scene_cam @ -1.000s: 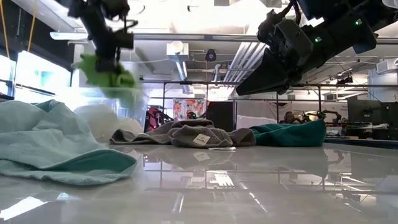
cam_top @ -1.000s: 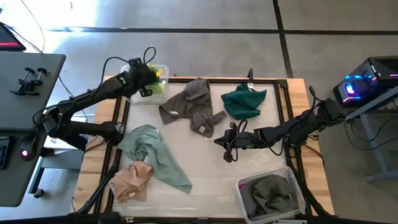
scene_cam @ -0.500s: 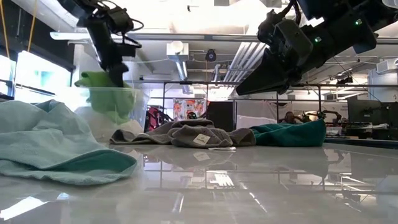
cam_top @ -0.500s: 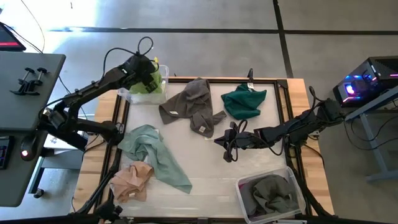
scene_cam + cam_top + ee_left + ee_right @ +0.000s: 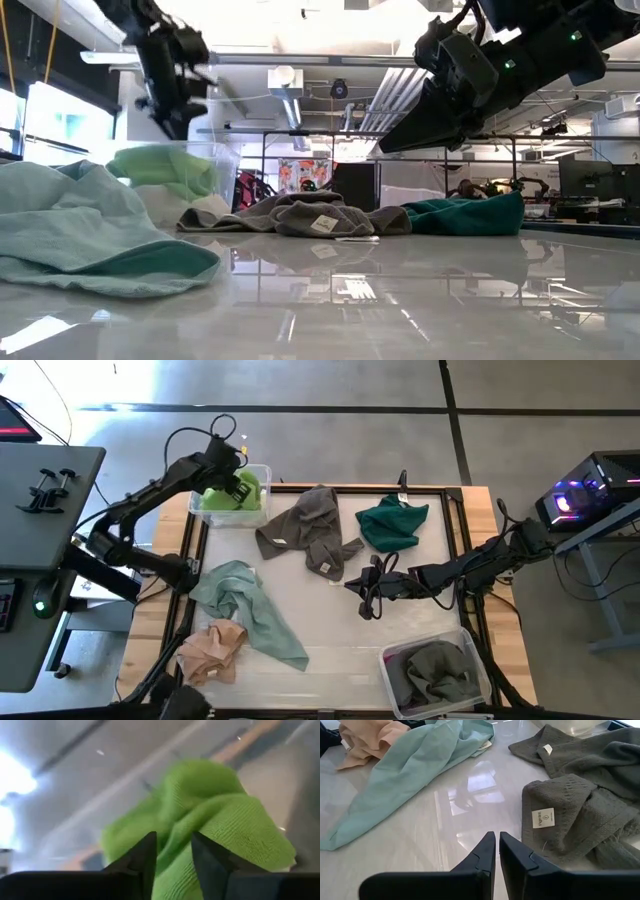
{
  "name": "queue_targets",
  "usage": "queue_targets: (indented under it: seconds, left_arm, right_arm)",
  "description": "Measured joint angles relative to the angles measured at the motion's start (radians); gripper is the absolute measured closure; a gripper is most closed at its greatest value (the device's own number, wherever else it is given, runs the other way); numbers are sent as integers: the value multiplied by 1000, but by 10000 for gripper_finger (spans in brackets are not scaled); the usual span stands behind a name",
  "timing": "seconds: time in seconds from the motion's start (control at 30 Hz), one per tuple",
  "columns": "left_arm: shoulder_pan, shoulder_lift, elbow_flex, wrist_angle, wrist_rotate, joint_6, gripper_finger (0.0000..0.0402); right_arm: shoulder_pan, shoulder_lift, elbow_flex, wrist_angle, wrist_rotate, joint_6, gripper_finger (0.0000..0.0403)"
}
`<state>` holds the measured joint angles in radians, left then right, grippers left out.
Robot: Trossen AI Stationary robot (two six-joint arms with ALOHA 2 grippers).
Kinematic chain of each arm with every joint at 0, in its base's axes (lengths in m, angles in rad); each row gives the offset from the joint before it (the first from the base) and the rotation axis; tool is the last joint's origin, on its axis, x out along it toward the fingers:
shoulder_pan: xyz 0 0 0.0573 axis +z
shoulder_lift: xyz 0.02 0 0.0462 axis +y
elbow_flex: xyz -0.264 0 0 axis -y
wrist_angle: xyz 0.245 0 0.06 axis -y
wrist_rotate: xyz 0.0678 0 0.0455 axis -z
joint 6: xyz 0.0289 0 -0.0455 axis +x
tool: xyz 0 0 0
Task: Sort towels by color in basket
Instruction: Put the light green towel into the top transparent bin, then put the gray towel into the bottom transparent bin
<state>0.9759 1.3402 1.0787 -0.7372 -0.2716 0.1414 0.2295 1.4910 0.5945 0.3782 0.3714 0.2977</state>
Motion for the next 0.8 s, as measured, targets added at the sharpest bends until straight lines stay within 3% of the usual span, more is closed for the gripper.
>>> queue_targets:
  seconds: [0.13, 0.27, 0.4, 0.5, 0.8]
  left_arm:
    - [39, 94, -20, -13, 155, -1, 343]
    - [43, 177, -18, -26, 239, 3, 381]
    - [42, 224, -21, -26, 232, 28, 399]
    - [42, 200, -19, -30, 233, 40, 392]
    - [35, 34, 31, -88, 234, 24, 319]
  right_arm:
    - [0, 0, 0, 0, 0, 0, 382]
    - [0, 0, 0, 0, 0, 0, 382]
    - [0, 0, 0, 0, 1, 0, 382]
    - [0, 0, 0, 0, 2, 0, 382]
    - [0, 0, 0, 0, 10, 0, 382]
